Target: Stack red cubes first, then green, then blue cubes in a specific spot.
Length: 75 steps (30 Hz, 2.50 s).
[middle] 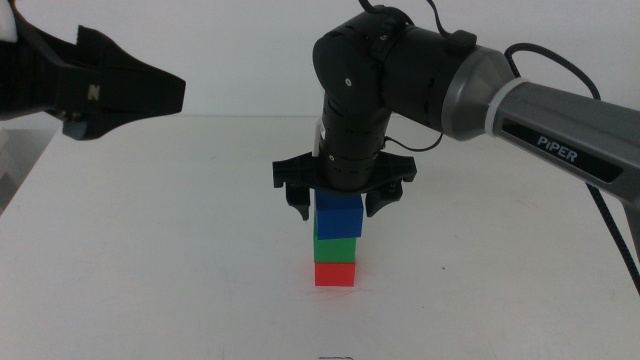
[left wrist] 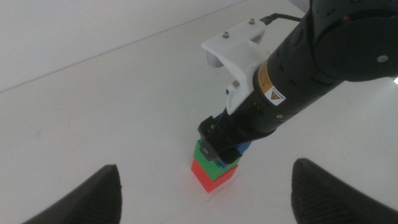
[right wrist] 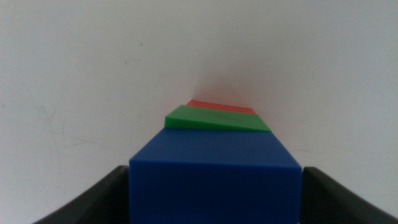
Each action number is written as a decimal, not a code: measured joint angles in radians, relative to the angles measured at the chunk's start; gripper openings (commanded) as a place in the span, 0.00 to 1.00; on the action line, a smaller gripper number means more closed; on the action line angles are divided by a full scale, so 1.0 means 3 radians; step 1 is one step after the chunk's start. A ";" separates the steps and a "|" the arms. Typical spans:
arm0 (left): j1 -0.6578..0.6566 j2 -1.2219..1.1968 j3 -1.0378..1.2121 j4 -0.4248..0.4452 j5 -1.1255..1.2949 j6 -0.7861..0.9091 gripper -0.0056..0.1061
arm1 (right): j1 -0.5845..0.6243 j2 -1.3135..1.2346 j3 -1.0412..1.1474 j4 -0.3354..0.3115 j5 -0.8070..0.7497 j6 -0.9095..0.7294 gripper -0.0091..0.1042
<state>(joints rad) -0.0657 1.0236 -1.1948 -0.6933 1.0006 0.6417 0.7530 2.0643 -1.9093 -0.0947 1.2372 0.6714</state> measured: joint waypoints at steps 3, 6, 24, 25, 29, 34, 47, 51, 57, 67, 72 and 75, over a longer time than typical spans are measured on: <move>0.0000 0.0000 0.0000 0.0000 0.0000 0.0000 0.89 | 0.0000 0.0004 0.0000 0.0000 0.0000 -0.0013 0.79; 0.0000 0.0000 0.0000 0.0000 0.0000 0.0000 0.89 | -0.0003 -0.0014 0.0000 0.0000 0.0000 -0.0064 0.79; 0.0000 0.0000 0.0000 0.0000 0.0000 0.0000 0.89 | -0.1042 -0.1851 0.0582 0.0012 -0.0139 -0.1213 0.79; 0.0000 0.0000 0.0000 0.0000 0.0000 0.0000 0.89 | -0.1181 -0.2028 0.0765 0.0031 -0.0261 -0.1329 0.79; 0.0000 0.0000 0.0000 0.0000 0.0000 0.0000 0.89 | -0.1660 -0.2673 0.1403 0.0148 -0.0805 -0.1648 0.79; 0.0000 0.0000 0.0000 0.0000 0.0000 0.0000 0.89 | -0.2036 -0.3218 0.1898 0.0179 -0.1315 -0.1746 0.79; 0.0000 -0.0017 0.0000 0.0131 -0.0041 -0.0014 0.89 | -0.2070 -0.3282 0.1996 0.0187 -0.1350 -0.1756 0.79; 0.0000 -0.0107 0.0000 0.0976 -0.0560 -0.0417 0.89 | -0.2070 -0.3282 0.1996 0.0187 -0.1346 -0.1756 0.79; 0.0000 -0.0144 0.0000 0.2172 -0.1179 -0.1707 0.89 | -0.2070 -0.3282 0.1996 0.0187 -0.1346 -0.1756 0.79; 0.0000 -0.0144 0.0000 0.2433 -0.1236 -0.2220 0.89 | -0.2070 -0.3282 0.1996 0.0180 -0.1346 -0.1756 0.79; 0.0000 -0.0251 0.0146 0.2444 -0.1348 -0.2233 0.89 | -0.2070 -0.3282 0.1998 0.0148 -0.1346 -0.1756 0.79; 0.0000 -0.0463 0.0469 0.2444 -0.1564 -0.2233 0.89 | -0.2070 -0.3345 0.2104 0.0045 -0.1446 -0.1756 0.79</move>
<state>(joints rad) -0.0657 0.8848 -1.0542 0.0397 0.5314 -0.0283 0.1319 1.0607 -1.2780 -0.0811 0.8035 0.1446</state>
